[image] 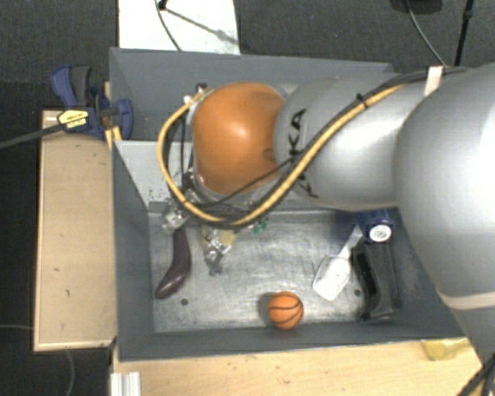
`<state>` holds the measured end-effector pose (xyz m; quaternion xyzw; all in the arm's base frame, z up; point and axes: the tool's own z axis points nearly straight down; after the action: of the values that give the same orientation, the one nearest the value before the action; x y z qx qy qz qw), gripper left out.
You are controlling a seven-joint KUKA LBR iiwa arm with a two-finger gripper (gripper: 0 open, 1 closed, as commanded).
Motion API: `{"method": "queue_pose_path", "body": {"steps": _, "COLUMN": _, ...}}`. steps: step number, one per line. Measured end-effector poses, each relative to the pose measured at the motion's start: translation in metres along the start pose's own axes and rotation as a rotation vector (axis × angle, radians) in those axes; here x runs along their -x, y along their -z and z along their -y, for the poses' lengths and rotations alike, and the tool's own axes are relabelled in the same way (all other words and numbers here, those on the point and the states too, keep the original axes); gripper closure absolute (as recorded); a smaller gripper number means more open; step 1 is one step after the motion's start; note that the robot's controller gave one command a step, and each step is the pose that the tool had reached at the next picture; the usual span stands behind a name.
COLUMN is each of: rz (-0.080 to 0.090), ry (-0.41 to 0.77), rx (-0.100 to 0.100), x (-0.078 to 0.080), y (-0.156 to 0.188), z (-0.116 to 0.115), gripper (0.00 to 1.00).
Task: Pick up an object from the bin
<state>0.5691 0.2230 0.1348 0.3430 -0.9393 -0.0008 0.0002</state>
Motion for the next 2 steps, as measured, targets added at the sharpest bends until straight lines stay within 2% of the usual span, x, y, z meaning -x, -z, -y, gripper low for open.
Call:
{"method": "queue_pose_path", "body": {"steps": 1, "rz": 0.006, "ry": 0.030, "rx": -0.001, "x": -0.0119, "y": -0.0631, "z": 0.0124, "gripper": 1.00}}
{"method": "queue_pose_path", "body": {"steps": 2, "rz": 0.006, "ry": 0.029, "rx": -0.001, "x": -0.0119, "y": -0.0631, "z": 0.0125, "gripper": 1.00}}
